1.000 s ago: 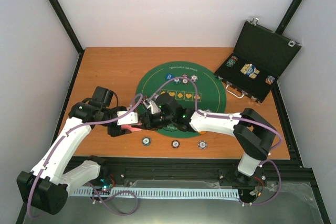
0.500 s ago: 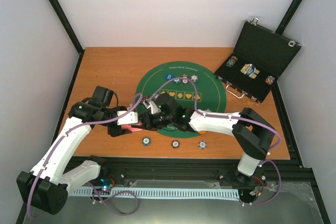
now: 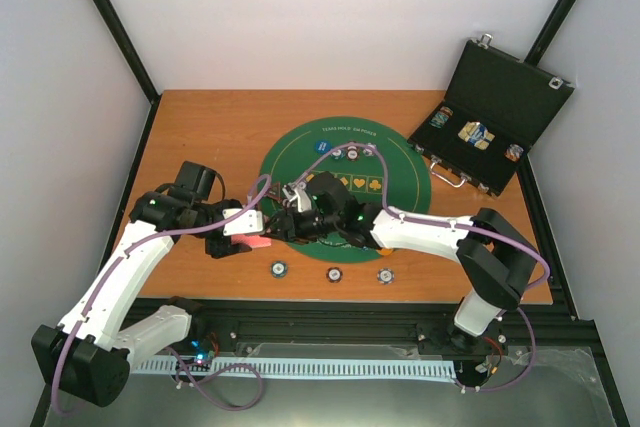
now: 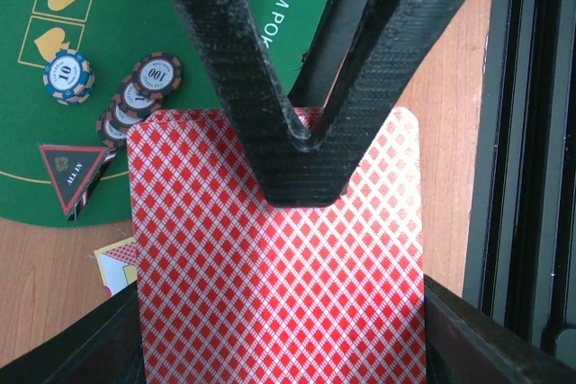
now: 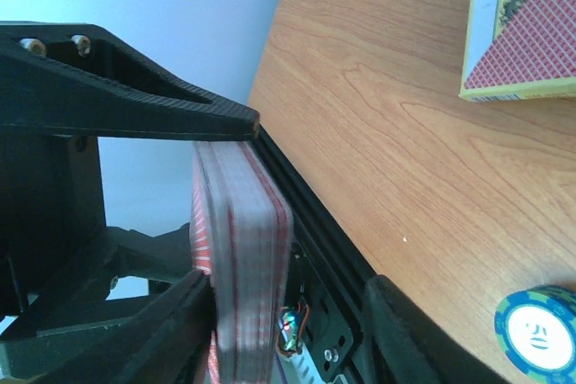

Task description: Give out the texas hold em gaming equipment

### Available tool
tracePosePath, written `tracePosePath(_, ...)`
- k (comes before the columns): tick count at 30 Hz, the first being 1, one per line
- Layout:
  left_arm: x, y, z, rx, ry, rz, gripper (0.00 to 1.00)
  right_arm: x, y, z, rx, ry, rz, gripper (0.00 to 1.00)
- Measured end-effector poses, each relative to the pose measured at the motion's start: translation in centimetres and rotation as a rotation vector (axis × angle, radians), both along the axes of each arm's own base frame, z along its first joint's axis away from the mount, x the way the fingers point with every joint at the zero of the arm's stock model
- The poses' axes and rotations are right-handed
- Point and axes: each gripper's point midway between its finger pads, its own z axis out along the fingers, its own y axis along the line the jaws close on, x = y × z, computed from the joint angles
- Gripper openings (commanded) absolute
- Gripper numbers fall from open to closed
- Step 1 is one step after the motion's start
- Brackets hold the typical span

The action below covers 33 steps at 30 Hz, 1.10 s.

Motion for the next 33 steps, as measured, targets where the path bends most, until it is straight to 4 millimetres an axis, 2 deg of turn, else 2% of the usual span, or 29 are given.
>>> tracePosePath(5,0.0,0.0,0.0,-0.001,0.003,0.002,0.03,-0.8,1.1,1.0,0.043,0.008,0.006,0.17)
tracePosePath(10,0.1,0.2,0.0,0.01,-0.004,0.009,0.08,-1.1,1.9,1.8,0.1,0.038,-0.004,0.05)
tracePosePath(11,0.1,0.2,0.0,0.01,-0.005,0.009,0.16,-1.1,1.9,1.8,0.106,0.042,-0.006,0.03)
tracePosePath(12,0.1,0.2,0.0,0.01,-0.006,0.008,0.39,-1.1,1.9,1.7,0.114,0.046,-0.009,0.03)
tracePosePath(14,0.1,0.2,0.0,0.009,-0.007,0.007,0.68,-1.1,1.8,1.7,0.13,0.052,-0.015,0.03)
tracePosePath(17,0.0,0.1,0.0,0.006,-0.01,0.006,0.81,-1.2,1.7,1.7,0.149,0.06,-0.021,0.03)
tracePosePath(26,0.3,-0.3,0.0,-0.027,-0.031,0.016,0.84,-1.3,1.6,1.2,0.147,0.089,-0.036,0.03)
tracePosePath(33,-0.3,-1.0,0.2,-0.073,-0.007,-0.007,0.84,-1.5,1.5,1.2,0.16,0.091,-0.03,0.03)
